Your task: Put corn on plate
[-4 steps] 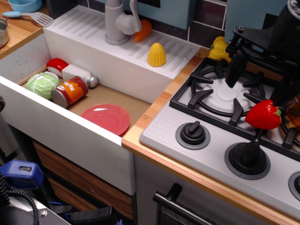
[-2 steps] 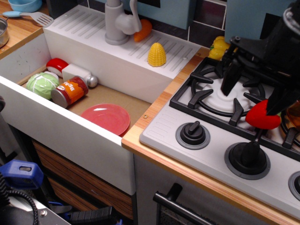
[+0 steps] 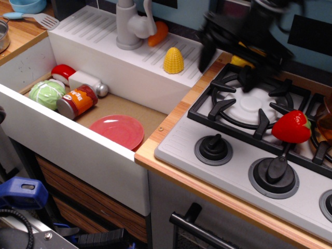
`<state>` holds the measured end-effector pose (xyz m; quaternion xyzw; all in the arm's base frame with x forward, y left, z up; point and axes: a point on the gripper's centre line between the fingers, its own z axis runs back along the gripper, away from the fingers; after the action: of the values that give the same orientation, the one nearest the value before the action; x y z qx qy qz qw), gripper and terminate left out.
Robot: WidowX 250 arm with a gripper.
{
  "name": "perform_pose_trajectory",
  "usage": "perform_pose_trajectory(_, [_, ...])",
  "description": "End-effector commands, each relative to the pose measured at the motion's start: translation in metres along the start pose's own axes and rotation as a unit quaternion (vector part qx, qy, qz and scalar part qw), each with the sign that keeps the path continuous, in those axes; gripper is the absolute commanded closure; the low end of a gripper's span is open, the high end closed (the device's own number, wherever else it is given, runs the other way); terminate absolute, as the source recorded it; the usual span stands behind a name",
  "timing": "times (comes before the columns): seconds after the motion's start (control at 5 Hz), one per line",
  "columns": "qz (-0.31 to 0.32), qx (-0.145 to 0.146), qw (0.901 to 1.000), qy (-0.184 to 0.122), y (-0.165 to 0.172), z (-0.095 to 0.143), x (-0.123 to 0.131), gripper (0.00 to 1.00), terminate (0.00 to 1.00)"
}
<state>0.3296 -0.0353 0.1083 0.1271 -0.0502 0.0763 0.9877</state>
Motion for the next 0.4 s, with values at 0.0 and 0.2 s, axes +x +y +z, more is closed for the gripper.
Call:
perform_pose_trajectory(0.0, [-0.024,0.001,0.9981,-0.057,0.041,-0.016,0.047,0.0,0.0])
perform_pose_trajectory(0.2, [-0.038,0.008,0.9959,-0.082,0.062,-0.039,0.069,0.0,0.0])
